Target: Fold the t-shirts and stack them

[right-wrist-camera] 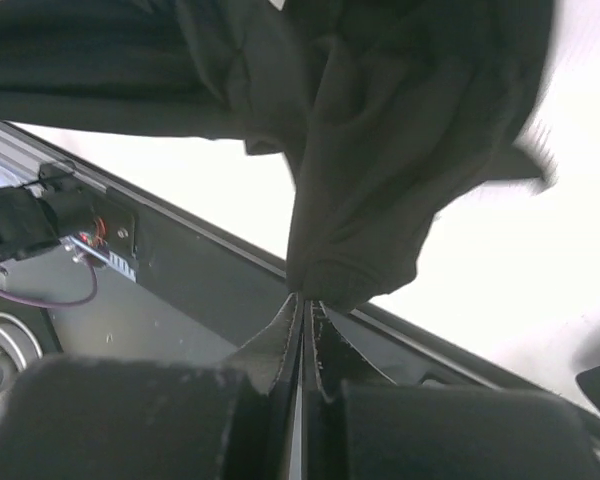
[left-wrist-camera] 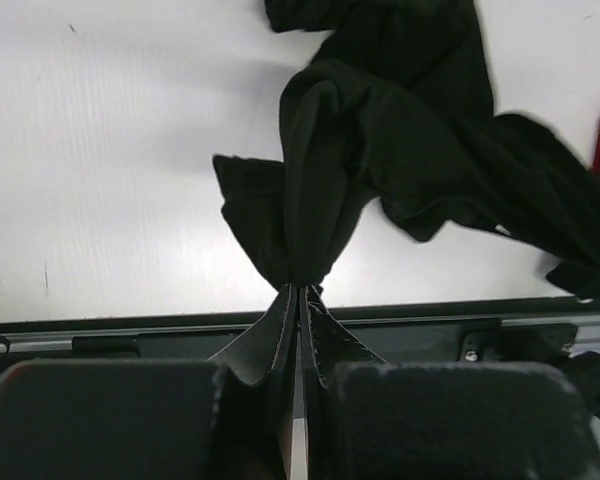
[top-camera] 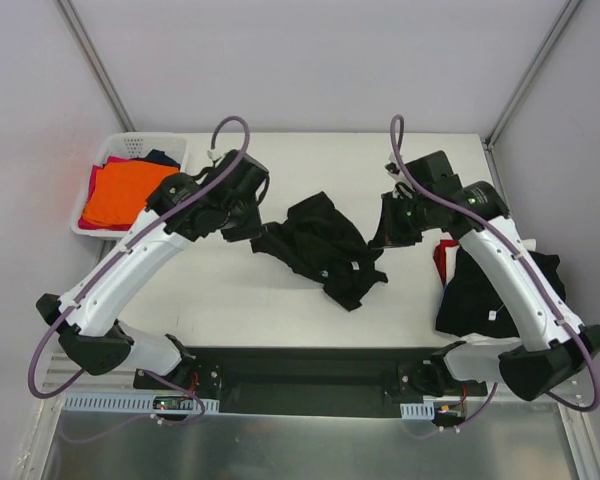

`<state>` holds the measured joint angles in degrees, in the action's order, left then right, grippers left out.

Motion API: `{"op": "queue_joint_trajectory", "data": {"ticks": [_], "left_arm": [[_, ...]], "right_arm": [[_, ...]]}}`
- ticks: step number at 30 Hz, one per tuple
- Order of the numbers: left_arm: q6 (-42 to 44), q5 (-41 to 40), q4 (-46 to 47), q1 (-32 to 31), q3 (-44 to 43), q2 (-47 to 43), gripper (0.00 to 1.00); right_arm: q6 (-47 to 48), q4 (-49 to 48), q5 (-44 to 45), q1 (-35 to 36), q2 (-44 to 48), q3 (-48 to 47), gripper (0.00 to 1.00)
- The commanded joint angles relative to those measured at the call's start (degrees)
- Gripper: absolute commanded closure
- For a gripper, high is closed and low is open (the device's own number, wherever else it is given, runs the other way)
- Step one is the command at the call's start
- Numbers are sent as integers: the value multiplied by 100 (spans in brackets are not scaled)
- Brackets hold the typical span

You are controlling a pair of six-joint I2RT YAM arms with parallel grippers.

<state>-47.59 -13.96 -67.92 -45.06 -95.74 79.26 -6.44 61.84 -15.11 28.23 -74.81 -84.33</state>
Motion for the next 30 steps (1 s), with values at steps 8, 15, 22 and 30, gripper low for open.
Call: {"op": "queue_joint_trajectory", "data": {"ticks": [8,15,22,30], "left_arm": [[241,-415,-978,-38,-1297,-551,100],[698,-836,-1529,-29,-2377,-1045,100],[927,-705,-1812,-21,-2758,-1316,100],[884,-1074,-1830,-29,-2195,-2213,100]], "right_arm": [[37,521,992,-37,1107,-891,99],[-68,943,1810,-54,1592,-1813,99],[-15,1348,2021,-63,1793,-2553,99],[90,1576,2364,-63,2180,-2579,99]]}}
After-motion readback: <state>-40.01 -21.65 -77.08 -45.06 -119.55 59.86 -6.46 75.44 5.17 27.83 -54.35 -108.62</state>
